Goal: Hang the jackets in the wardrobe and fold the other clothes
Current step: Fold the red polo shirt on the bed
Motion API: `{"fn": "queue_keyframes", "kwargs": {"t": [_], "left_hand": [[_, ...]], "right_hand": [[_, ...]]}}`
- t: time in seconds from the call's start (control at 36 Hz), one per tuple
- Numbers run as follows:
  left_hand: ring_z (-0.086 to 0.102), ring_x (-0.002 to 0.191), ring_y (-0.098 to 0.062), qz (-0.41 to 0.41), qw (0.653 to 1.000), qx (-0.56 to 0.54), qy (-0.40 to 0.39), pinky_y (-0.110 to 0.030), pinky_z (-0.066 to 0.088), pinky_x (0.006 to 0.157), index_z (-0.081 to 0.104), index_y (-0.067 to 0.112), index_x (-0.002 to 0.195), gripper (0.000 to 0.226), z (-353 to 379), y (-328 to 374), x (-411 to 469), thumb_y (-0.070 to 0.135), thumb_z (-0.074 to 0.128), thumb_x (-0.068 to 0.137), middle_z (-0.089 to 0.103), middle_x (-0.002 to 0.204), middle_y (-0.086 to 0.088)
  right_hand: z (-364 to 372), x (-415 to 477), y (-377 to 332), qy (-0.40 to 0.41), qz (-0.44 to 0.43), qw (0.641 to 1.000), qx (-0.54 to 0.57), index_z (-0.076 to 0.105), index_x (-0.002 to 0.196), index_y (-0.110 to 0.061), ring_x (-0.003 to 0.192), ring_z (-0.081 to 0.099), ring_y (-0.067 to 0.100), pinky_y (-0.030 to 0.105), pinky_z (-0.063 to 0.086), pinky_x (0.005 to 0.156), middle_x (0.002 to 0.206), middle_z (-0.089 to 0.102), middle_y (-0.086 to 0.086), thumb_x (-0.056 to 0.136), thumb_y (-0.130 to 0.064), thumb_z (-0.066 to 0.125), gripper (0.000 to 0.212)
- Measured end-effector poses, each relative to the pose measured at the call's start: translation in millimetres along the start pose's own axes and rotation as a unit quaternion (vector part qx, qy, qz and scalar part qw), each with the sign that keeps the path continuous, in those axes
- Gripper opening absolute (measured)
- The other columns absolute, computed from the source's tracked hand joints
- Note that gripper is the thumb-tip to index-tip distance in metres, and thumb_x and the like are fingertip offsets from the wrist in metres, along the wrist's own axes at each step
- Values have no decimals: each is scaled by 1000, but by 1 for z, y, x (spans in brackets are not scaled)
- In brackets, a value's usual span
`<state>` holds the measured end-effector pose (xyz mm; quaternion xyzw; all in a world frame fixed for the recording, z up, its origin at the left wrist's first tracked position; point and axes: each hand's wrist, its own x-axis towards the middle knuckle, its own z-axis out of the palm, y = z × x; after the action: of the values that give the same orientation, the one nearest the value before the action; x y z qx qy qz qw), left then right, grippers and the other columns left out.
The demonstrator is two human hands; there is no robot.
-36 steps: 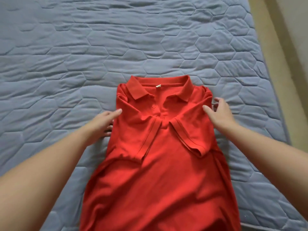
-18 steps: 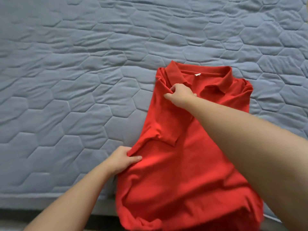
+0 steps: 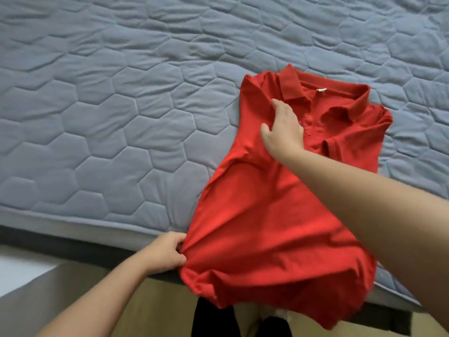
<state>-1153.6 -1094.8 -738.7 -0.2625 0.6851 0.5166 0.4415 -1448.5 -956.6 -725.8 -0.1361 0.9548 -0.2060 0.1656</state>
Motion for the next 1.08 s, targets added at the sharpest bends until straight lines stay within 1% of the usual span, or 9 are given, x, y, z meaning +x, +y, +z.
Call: {"fn": "queue_keyframes", "kwargs": {"t": [0.11,0.19,0.31,0.47,0.64,0.69,0.78,0.97,1.08], "left_hand": [[54,51,-2,-51,995,60,55,-16,43,54,57,19,62,27,15,-19,-16,-6,57,70,61,54,6],[61,65,-14,-87,988,-47,117,-22,46,58,60,16,78,15,31,-23,-24,0,61,80,67,70,0],[61,86,-20,-87,972,39,215,-30,43,73,48,20,94,35,58,-16,-26,30,76,76,62,90,4],[61,93,-36,-147,943,71,289,-35,44,74,46,13,92,26,96,-10,-20,19,68,81,65,94,-14],[59,92,-40,-159,935,114,296,-37,43,75,64,3,88,11,111,-24,-18,11,57,86,65,95,-23],[58,93,-41,-155,932,100,311,-35,37,70,64,3,91,12,112,-28,-19,8,54,87,65,94,-24],[57,89,-40,-157,929,99,321,-33,32,67,63,5,91,12,113,-34,-21,5,52,87,65,93,-25],[57,95,-44,-178,925,143,303,-38,40,76,62,3,97,16,109,-39,-26,4,50,87,64,101,-28],[52,85,-31,-180,941,102,269,-35,38,71,52,8,105,19,118,-39,-26,10,55,86,62,97,-17]], "right_hand": [[-16,-68,48,12,18,1000,5,35,143,-14,138,31,20,41,29,108,149,35,4,87,-15,56,60],[-24,-126,96,36,113,993,20,37,142,-9,137,32,25,44,29,107,148,37,10,85,-11,57,60],[-33,-203,157,41,278,959,34,36,141,-6,134,34,32,48,30,106,145,37,17,85,-10,58,60],[-36,-273,213,-60,352,929,93,56,119,-3,107,56,33,41,42,96,117,56,19,84,-8,62,35],[-35,-302,234,-17,430,899,78,54,113,-9,109,53,36,43,42,90,116,54,16,78,-21,73,41],[-29,-314,236,-71,455,882,96,59,104,-7,105,57,35,38,43,85,112,62,17,81,-24,71,32],[-17,-328,239,-143,434,884,101,61,80,-12,92,61,34,32,39,69,93,69,16,83,-22,61,10],[-27,-339,273,-114,459,876,96,55,68,-10,90,59,36,31,33,66,82,62,17,86,-12,53,18],[-17,-337,269,-124,441,879,128,63,98,-5,97,59,34,29,35,70,95,64,15,83,-5,55,17]]}}
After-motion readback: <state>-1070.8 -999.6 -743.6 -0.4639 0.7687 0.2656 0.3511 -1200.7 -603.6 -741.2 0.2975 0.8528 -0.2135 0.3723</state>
